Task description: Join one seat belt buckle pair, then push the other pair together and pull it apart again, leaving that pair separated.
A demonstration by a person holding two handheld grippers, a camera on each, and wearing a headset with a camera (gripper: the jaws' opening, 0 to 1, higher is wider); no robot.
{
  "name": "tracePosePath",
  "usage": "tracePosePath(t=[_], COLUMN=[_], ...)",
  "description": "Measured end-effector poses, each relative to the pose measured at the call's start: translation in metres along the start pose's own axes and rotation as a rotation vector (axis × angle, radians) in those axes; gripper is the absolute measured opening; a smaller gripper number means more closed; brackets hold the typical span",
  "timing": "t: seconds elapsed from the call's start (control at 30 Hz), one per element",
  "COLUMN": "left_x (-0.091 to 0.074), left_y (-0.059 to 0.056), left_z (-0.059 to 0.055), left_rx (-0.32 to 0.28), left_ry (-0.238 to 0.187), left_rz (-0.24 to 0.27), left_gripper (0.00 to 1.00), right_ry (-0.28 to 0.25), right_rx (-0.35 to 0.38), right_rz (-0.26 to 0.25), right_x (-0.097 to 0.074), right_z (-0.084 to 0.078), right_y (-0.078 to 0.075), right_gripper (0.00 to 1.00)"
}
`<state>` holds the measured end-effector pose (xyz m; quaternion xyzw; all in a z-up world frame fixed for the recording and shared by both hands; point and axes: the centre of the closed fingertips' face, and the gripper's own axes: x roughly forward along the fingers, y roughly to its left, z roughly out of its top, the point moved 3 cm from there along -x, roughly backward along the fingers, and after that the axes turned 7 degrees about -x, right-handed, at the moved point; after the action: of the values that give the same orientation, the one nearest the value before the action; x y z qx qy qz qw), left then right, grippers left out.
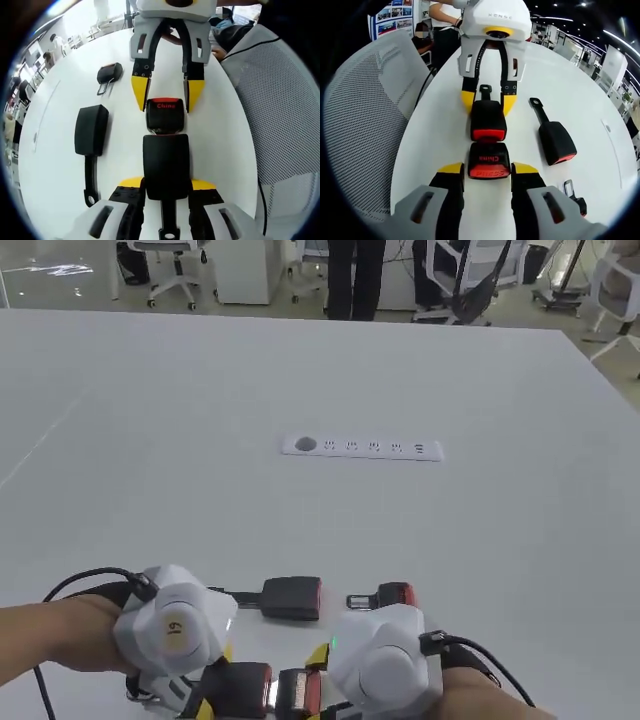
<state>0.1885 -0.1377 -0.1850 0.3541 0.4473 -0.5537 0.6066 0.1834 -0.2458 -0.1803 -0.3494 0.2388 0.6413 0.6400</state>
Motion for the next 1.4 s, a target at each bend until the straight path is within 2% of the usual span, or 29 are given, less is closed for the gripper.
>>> tracePosePath(t=[0.13, 0.23, 0.53, 0.63, 0.77, 0.87, 1.0, 1.1, 1.2, 1.4], left_x=[-0.001, -0.005, -0.022, -0.023, -0.030, -0.034, -0.042, -0.041, -0.045, -0.044], left_y=[0.001, 0.004, 0.008, 0.012, 0.015, 0.022, 0.029, 0.038, 0.048, 0.058], left_z=[-0.004, -0.008, -0.004, -0.004, 0.002, 0.002, 0.010, 0.011, 0.017, 0.032], left_rx=[-0.021, -0.032, -0.068, -0.074, -0.080, -0.081, -0.081, -0.083, -0.094, -0.104], left_ry=[0.015, 0.025, -0.001, -0.007, -0.025, -0.031, -0.042, -0.051, -0.067, -0.093], left_rz=[0.011, 0.022, 0.040, 0.046, 0.054, 0.065, 0.082, 0.097, 0.108, 0.116], left_gripper=[0.42, 0.45, 0.50, 0.51, 0.52, 0.53, 0.54, 0.54, 0.54, 0.55], right_ry=[0.011, 0.000, -0.008, -0.003, -0.001, 0.004, 0.004, 0.007, 0.007, 0.018], right_rx=[0.004, 0.014, 0.037, 0.031, 0.041, 0.043, 0.048, 0.055, 0.060, 0.063], right_rz=[-0.002, -0.011, -0.036, -0.042, -0.060, -0.076, -0.092, -0.104, -0.108, -0.125], right_x=[-0.002, -0.007, -0.020, -0.025, -0.033, -0.039, -0.045, -0.051, -0.054, -0.059], right_z=[-0.003, -0.001, -0.004, -0.006, -0.013, -0.016, -0.019, -0.021, -0.023, -0.032], right_y=[0.001, -0.001, -0.011, -0.014, -0.023, -0.028, -0.036, -0.040, -0.045, -0.056], right_gripper=[0.38, 0.40, 0.45, 0.46, 0.46, 0.47, 0.47, 0.48, 0.49, 0.50])
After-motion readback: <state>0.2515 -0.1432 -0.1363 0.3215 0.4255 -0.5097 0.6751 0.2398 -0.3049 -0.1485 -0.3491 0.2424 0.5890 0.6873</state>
